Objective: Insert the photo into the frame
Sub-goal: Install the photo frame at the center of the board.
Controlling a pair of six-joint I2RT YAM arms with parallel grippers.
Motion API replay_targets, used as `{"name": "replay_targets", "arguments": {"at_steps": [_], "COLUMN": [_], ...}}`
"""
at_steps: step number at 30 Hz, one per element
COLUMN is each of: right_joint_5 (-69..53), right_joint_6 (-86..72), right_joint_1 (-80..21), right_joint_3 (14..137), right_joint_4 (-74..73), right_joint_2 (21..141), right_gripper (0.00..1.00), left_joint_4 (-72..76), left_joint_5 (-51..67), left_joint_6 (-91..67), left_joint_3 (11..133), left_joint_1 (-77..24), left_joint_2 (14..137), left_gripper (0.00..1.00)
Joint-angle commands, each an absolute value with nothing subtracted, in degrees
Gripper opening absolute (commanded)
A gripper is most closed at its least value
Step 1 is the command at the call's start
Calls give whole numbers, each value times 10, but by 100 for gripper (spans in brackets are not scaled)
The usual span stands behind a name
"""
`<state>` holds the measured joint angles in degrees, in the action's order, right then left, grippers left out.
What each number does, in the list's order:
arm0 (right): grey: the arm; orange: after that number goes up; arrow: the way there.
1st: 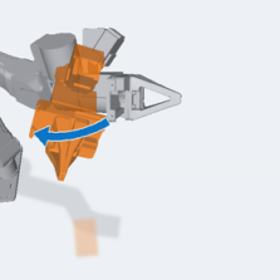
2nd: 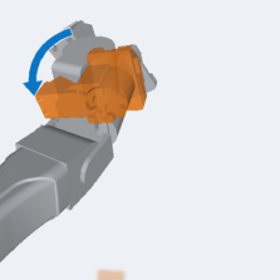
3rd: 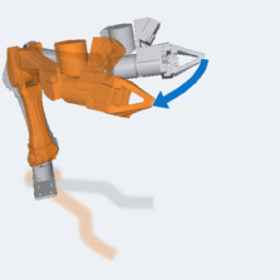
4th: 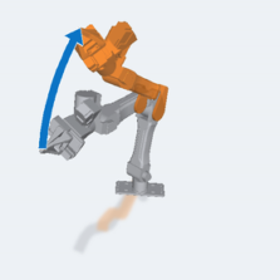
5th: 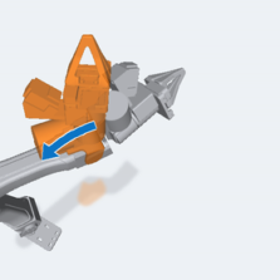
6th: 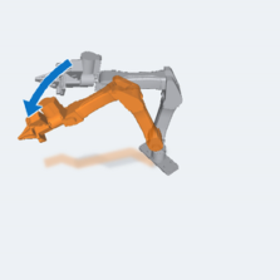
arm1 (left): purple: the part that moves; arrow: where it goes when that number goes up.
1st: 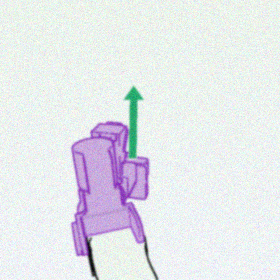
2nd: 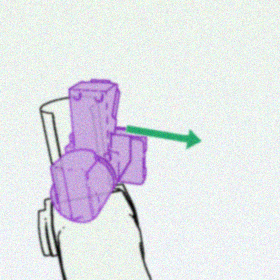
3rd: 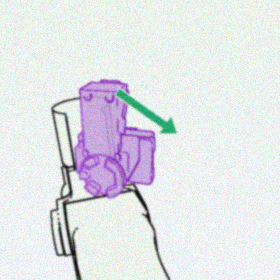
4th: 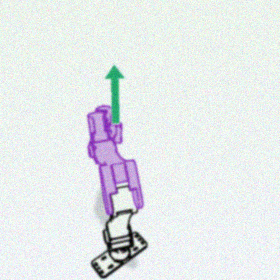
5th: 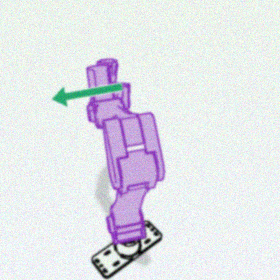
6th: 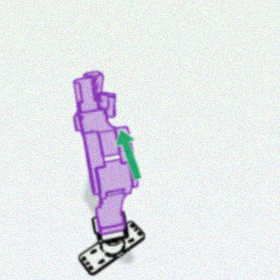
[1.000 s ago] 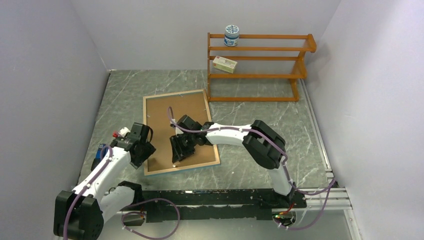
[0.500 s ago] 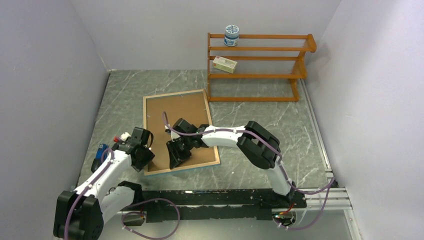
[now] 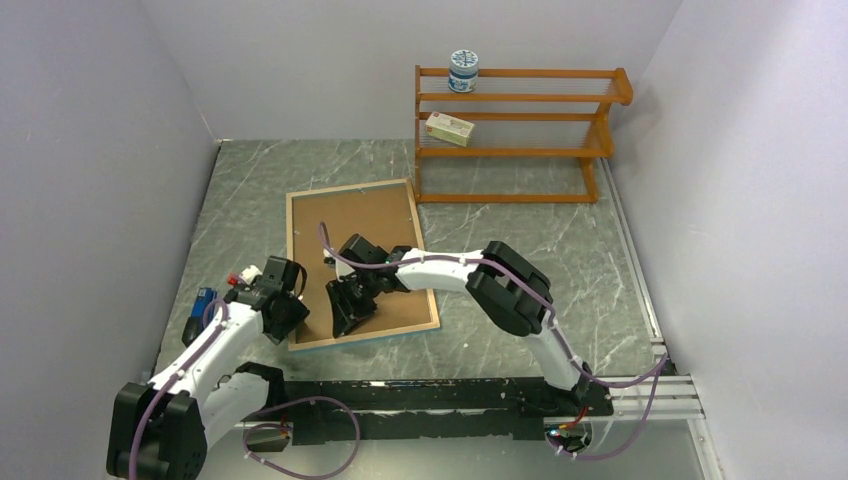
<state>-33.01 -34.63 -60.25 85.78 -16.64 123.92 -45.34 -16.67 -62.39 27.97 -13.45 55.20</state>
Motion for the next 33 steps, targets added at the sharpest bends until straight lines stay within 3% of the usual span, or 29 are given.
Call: {"name": "replay_targets", "arguments": {"at_steps": [1, 7, 16, 24, 28, 33], "right_joint_5": [-313, -259, -119, -20, 18, 5], "right_joint_6": [-330, -326, -333, -331, -315, -282], "right_joint_1": [-607, -593, -499, -411, -386, -371], "right_joint_3": [890, 888, 801, 799, 802, 804], "right_joint_4": [-166, -170, -187, -261, -279, -280], "right_joint_2": [1258, 1178, 1037, 1039, 1063, 1095], "right_gripper": [39, 42, 52, 69, 70, 68], "left_joint_4": [-431, -466, -456, -382, -334, -325], "left_joint_5": [-159, -195, -214, -95, -16, 13], "left_joint_6": [-627, -617, -555, -496, -469, -448], "left_joint_3": [282, 329, 410, 443, 450, 475], "left_joint_1": [-134, -134, -121, -26, 44, 61], "left_joint_2": [542, 520, 553, 693, 738, 772], "left_gripper": [54, 59, 85, 88, 87, 85]}}
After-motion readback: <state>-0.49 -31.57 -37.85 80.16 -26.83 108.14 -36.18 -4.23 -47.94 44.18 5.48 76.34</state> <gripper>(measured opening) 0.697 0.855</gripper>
